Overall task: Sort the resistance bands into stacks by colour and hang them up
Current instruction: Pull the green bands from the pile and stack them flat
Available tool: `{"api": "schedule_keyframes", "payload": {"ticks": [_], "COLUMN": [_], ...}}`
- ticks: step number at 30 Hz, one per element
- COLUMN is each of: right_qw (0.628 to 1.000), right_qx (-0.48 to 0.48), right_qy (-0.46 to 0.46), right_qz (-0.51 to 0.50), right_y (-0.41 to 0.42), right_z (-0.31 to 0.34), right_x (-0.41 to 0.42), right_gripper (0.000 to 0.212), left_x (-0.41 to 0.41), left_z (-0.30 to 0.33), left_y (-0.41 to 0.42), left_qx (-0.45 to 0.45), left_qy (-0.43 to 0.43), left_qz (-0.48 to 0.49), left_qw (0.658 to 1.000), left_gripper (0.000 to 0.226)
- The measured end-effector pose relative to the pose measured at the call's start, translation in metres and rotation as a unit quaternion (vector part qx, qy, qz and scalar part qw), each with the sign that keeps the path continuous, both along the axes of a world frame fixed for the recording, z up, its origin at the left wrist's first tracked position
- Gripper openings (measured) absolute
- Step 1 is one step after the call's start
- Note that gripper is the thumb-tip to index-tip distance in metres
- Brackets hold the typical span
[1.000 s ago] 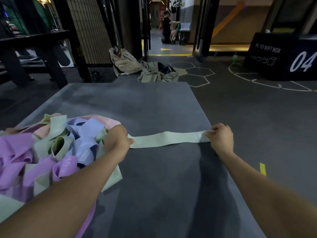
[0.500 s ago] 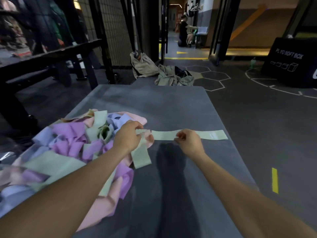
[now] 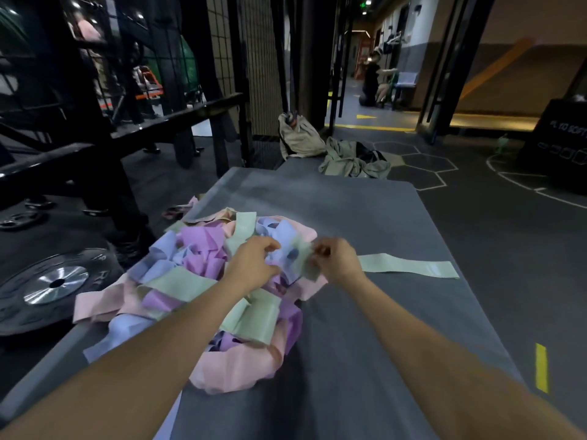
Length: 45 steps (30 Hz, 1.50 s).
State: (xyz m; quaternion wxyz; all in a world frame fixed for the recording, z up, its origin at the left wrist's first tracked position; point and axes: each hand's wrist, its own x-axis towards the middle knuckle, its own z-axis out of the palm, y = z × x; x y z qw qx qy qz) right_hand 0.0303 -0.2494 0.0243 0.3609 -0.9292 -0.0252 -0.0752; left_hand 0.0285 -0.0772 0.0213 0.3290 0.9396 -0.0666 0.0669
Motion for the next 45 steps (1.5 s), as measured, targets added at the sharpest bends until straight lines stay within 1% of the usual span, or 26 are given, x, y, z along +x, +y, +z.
{"api": "schedule_keyframes", "payload": {"ticks": [2,3,5,8,11,13,16,18,19,20,22,23,24,27,30,32,34,37,39,41,43,45], "right_qw": [0.998,0.995,0.986,0.968,0.954,0.946,0.923,0.908,0.901,0.891,0.861,0.846,0.836,0.827,0.826,0.822,0.815,0.809,0.807,0.807,0.820,0.832], "right_qx": [0.022,0.050,0.117,0.181,0.235,0.270,0.357,0.407,0.429,0.452,0.507,0.530,0.544,0.554,0.554,0.558,0.564,0.572,0.573,0.573,0.555,0.536], "right_qy": [-0.063,-0.084,-0.095,-0.106,-0.112,-0.114,-0.092,-0.063,-0.043,-0.021,0.019,0.037,0.053,0.084,0.101,0.117,0.130,0.138,0.140,0.141,0.141,0.139], "right_qz": [0.014,0.027,0.071,0.135,0.150,0.139,0.111,0.078,0.055,0.029,-0.016,-0.031,-0.041,-0.039,-0.024,-0.016,-0.008,0.001,0.003,0.004,0.013,0.034], "right_y": [-0.001,0.000,0.002,0.004,0.005,0.003,-0.001,-0.004,-0.006,-0.008,-0.014,-0.017,-0.020,-0.024,-0.029,-0.032,-0.034,-0.034,-0.033,-0.033,-0.033,-0.034], "right_z": [0.028,0.043,0.072,0.106,0.128,0.135,0.136,0.134,0.131,0.129,0.123,0.119,0.116,0.106,0.098,0.095,0.092,0.086,0.083,0.082,0.082,0.086], "right_x": [0.005,0.005,0.000,-0.010,-0.023,-0.031,-0.043,-0.052,-0.056,-0.060,-0.070,-0.074,-0.078,-0.088,-0.097,-0.103,-0.110,-0.117,-0.120,-0.122,-0.123,-0.123], "right_gripper": [0.012,0.010,0.003,0.017,0.026,0.025,0.022,0.022,0.022,0.023,0.022,0.020,0.018,0.014,0.011,0.012,0.013,0.018,0.015,0.016,0.022,0.030], "left_x": [0.002,0.001,0.002,0.002,-0.005,-0.013,-0.024,-0.033,-0.037,-0.041,-0.050,-0.053,-0.056,-0.066,-0.072,-0.076,-0.081,-0.091,-0.096,-0.105,-0.114,-0.113], "left_z": [0.011,0.017,0.028,0.042,0.057,0.066,0.070,0.071,0.071,0.071,0.070,0.069,0.067,0.063,0.057,0.053,0.049,0.046,0.044,0.044,0.046,0.047], "left_y": [-0.003,-0.004,-0.006,-0.008,-0.012,-0.016,-0.022,-0.025,-0.026,-0.026,-0.024,-0.023,-0.022,-0.020,-0.019,-0.019,-0.022,-0.034,-0.043,-0.055,-0.066,-0.073], "left_qx": [-0.021,-0.033,-0.058,-0.105,-0.150,-0.194,-0.226,-0.251,-0.271,-0.298,-0.352,-0.359,-0.345,-0.305,-0.310,-0.290,-0.263,-0.250,-0.238,-0.263,-0.294,-0.296], "left_qy": [-0.004,-0.007,-0.031,-0.049,-0.086,-0.086,-0.049,-0.031,-0.025,-0.012,0.030,0.042,0.041,0.016,-0.001,-0.006,-0.010,-0.005,0.000,0.036,0.085,0.104], "left_qz": [-0.011,-0.013,-0.017,-0.011,-0.014,-0.042,-0.097,-0.100,-0.093,-0.081,-0.059,-0.053,-0.049,-0.028,0.002,0.021,0.038,0.041,0.021,-0.038,-0.108,-0.130], "left_qw": [1.000,0.999,0.998,0.993,0.985,0.976,0.968,0.962,0.958,0.951,0.934,0.931,0.936,0.952,0.951,0.957,0.964,0.967,0.971,0.963,0.946,0.941], "left_gripper": [0.048,0.046,0.044,0.044,0.030,0.023,0.015,0.008,0.007,0.012,0.016,0.018,0.021,0.023,0.014,0.012,0.003,0.012,0.012,0.011,0.020,0.033]}}
